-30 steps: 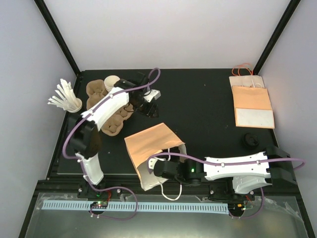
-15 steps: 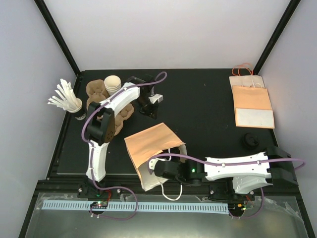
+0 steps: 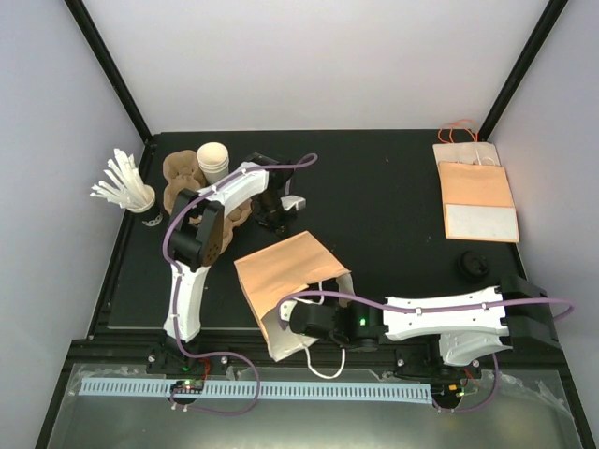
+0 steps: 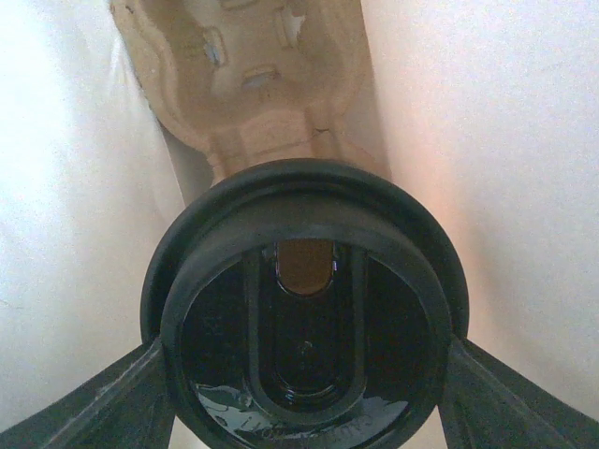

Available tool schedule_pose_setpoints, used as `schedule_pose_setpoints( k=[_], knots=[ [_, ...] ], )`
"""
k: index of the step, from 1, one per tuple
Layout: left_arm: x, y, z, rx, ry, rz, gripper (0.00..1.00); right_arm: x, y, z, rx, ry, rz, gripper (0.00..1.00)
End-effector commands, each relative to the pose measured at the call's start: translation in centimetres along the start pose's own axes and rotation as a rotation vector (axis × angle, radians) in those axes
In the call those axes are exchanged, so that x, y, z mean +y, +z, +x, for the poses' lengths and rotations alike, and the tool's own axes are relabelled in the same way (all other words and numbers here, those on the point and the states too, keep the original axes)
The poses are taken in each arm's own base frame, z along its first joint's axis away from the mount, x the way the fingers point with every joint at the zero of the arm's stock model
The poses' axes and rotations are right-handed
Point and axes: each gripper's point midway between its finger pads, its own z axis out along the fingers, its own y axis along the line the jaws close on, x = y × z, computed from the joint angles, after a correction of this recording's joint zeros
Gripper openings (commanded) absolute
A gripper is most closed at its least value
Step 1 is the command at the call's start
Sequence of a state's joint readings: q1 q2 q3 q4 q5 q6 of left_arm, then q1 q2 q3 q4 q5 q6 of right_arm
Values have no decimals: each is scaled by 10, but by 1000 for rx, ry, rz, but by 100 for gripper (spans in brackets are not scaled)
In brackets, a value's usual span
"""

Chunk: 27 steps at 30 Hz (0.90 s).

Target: Pack the takeout coffee

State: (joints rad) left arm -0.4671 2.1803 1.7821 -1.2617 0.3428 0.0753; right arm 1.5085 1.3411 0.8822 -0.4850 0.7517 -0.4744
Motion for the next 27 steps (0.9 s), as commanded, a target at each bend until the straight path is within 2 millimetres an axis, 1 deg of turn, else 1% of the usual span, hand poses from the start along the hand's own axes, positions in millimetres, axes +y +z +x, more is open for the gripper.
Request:
schedule_pose_setpoints(
  k=[1, 6, 11, 22, 24, 27],
  knots=[
    [-16, -3, 20, 41, 26, 20, 3, -7, -1, -3, 8, -11, 23, 40],
    [-45, 4, 24, 45, 84, 129, 3, -6, 1, -2, 16, -25, 23, 40],
    [-62, 9, 24, 50, 119, 195, 3, -3, 5, 0, 29, -34, 16, 40],
    [-64, 16, 23, 65, 117, 213, 4, 5, 8, 5, 58, -46, -17, 40],
    [-63, 18, 23, 70, 117, 214, 4, 5, 7, 4, 61, -44, -27, 40],
    [-68, 19, 22, 74, 120, 249, 4, 3, 8, 4, 65, -46, -11, 40]
  ],
)
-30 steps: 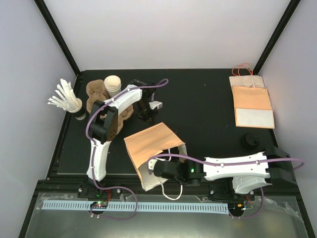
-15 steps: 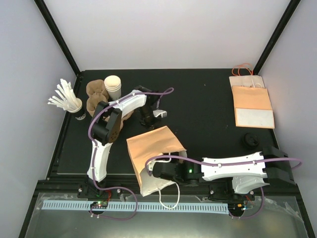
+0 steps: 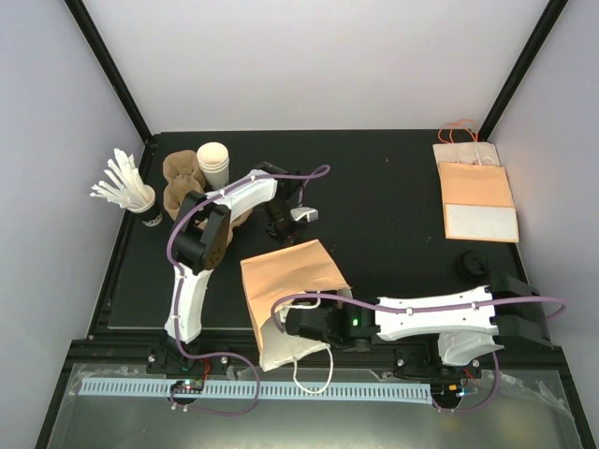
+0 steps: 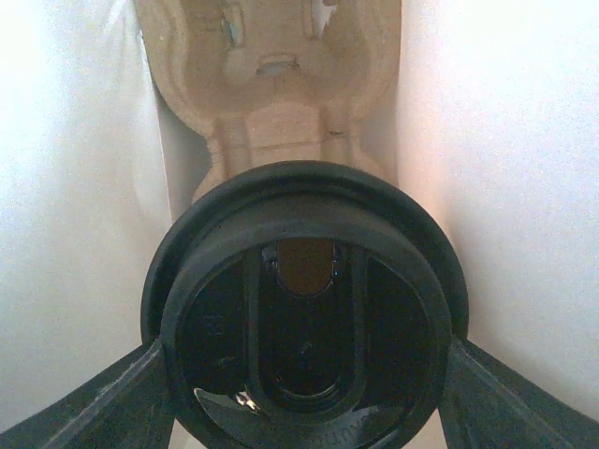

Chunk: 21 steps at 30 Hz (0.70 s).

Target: Pack the takeout coffee

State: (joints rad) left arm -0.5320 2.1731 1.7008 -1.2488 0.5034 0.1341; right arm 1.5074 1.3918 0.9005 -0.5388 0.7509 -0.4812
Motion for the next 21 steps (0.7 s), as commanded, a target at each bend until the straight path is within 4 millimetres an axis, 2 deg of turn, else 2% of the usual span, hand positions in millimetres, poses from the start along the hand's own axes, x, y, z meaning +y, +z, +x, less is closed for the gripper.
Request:
schedule_pose_setpoints(
  k=[1, 11, 21],
  knots=[
    [-23, 1, 0, 8, 31, 99, 4, -7, 2, -1, 13, 15, 22, 40],
    [-26, 12, 0, 31, 22, 161, 4, 7, 22, 4, 56, -6, 21, 40],
    [-30, 21, 2, 48, 10, 226, 4, 13, 29, 10, 64, 14, 31, 40]
  ],
)
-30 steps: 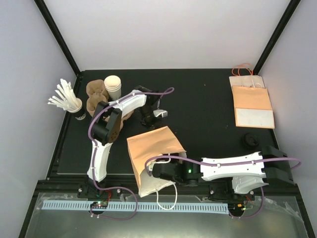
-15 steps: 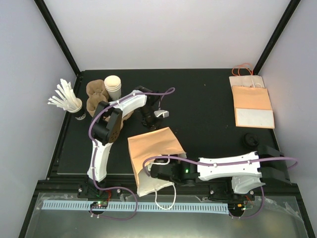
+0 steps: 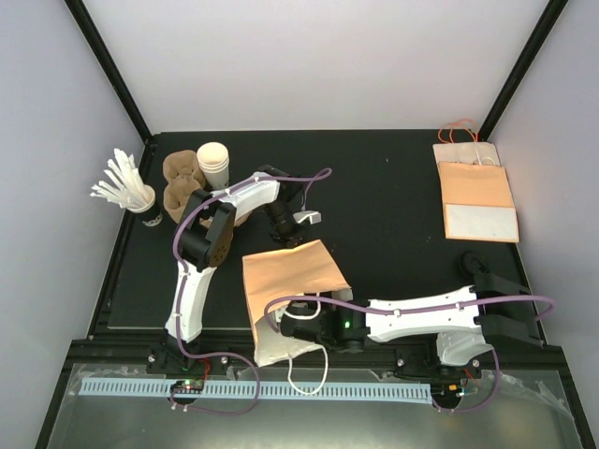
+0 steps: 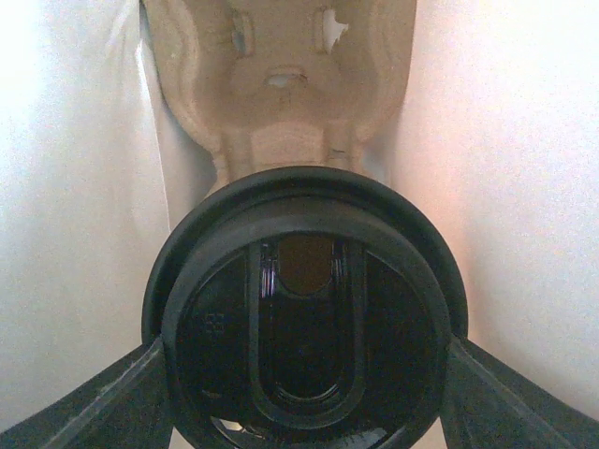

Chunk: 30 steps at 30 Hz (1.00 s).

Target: Pack the takeout coffee

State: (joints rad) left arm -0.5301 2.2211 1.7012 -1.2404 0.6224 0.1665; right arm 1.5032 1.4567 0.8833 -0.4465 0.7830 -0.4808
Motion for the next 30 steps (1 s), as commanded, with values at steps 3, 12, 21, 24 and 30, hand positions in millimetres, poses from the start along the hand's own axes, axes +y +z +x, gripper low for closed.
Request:
schedule_pose_setpoints(
  k=[3, 12, 21, 24, 30],
  knots=[
    [-20, 11, 5, 35, -2, 120, 4, 9, 17, 19, 52, 6, 0, 40],
    [-26, 15, 7, 29, 12, 173, 4, 3, 18, 40, 12, 56, -11, 44],
    [-40, 14, 4, 2, 48, 260, 4, 11, 27, 60, 40, -25, -39, 45],
    [-43, 16, 5, 3, 53, 283, 4, 16, 33, 66, 79, -57, -54, 44],
    [-44, 19, 7, 6, 56, 299, 4, 29, 46, 74, 155, -112, -104, 44]
  ],
)
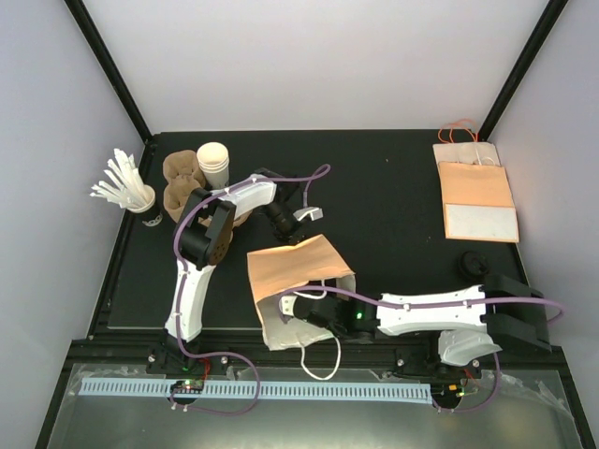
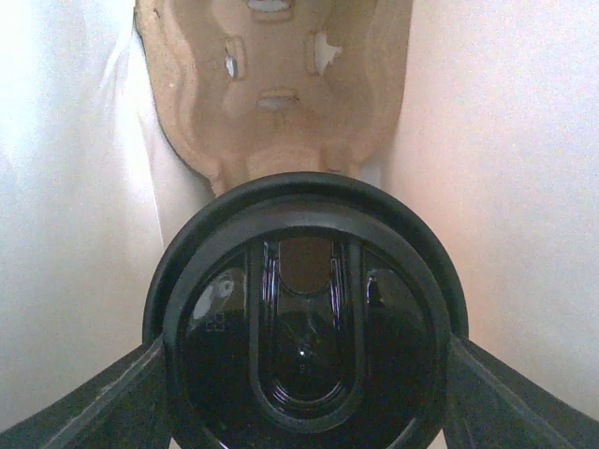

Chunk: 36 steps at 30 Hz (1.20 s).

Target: Pack the takeout coffee

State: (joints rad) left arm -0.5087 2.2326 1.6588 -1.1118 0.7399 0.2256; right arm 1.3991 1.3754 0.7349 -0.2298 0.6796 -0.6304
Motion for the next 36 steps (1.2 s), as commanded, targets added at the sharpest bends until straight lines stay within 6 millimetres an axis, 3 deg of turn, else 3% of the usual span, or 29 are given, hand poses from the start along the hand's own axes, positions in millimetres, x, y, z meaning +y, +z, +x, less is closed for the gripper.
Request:
schedule_pose_setpoints(
  k=[1, 11, 14, 15, 25, 30, 36],
  knots=[
    [-43, 15, 24, 88, -47, 195, 4, 32, 25, 59, 230, -124, -104, 43],
    [-35, 14, 20, 81, -66, 139, 3, 3, 0, 43, 180, -15, -98, 57],
    [-34, 13, 19, 77, -68, 131, 3, -2, -7, 40, 163, 16, -107, 84],
    [-34, 12, 19, 76, -70, 130, 3, -4, -9, 39, 153, 24, -105, 88],
    [-33, 12, 18, 75, -77, 125, 3, -22, -19, 21, 70, 69, -65, 93],
    [-33, 12, 17, 78, -76, 125, 3, -20, -22, 23, 63, 64, -81, 82],
    [-36, 13, 17, 80, -71, 150, 3, -10, -16, 35, 106, 20, -80, 80]
  ],
)
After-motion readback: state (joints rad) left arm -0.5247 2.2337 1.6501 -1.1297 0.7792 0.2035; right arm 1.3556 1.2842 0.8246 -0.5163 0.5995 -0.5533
